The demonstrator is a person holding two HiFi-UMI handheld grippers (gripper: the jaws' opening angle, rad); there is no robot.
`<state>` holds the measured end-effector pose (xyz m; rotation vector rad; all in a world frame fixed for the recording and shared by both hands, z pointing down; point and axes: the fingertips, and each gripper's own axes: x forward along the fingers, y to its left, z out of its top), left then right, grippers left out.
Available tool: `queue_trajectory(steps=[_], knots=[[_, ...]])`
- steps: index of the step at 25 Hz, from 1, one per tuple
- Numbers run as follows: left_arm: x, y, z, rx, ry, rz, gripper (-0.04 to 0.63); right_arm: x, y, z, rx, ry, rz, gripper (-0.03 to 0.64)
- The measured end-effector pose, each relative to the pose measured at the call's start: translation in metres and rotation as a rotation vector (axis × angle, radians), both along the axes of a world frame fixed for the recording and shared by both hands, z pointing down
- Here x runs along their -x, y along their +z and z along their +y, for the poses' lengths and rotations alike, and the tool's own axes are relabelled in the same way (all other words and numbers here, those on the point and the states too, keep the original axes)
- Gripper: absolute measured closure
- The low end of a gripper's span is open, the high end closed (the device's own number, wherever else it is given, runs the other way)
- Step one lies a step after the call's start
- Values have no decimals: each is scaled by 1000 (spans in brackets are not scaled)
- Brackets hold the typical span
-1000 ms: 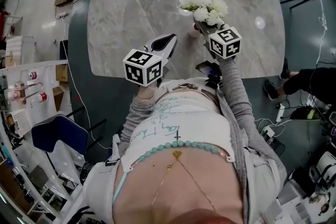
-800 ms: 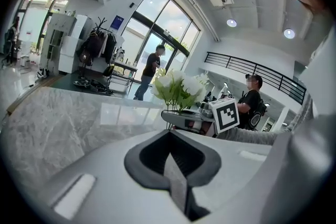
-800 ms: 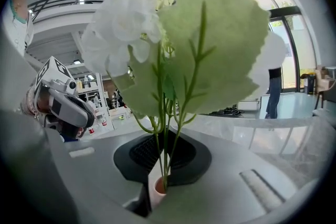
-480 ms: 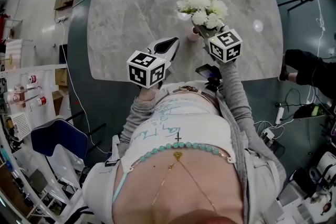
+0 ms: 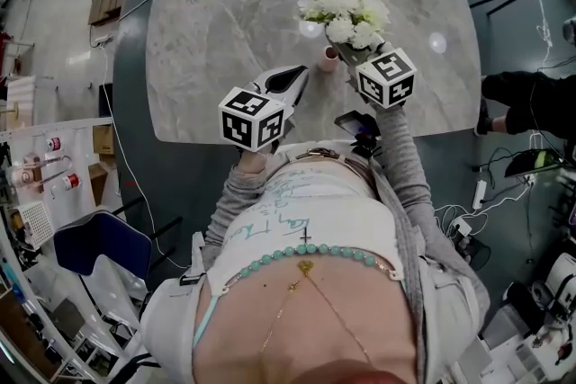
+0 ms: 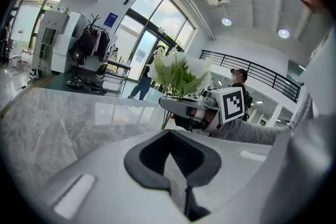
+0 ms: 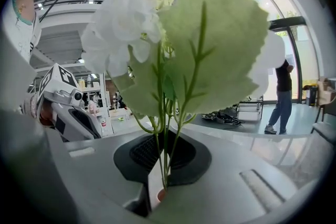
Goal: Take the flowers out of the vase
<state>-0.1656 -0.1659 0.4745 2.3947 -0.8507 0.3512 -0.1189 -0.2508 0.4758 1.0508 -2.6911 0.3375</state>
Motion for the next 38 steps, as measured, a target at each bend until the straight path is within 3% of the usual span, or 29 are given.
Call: queue_trajectory(steps=[38], knots=[[-5,8,3,21,41,19,594,-10,-78,10,-72,31,-132,581]])
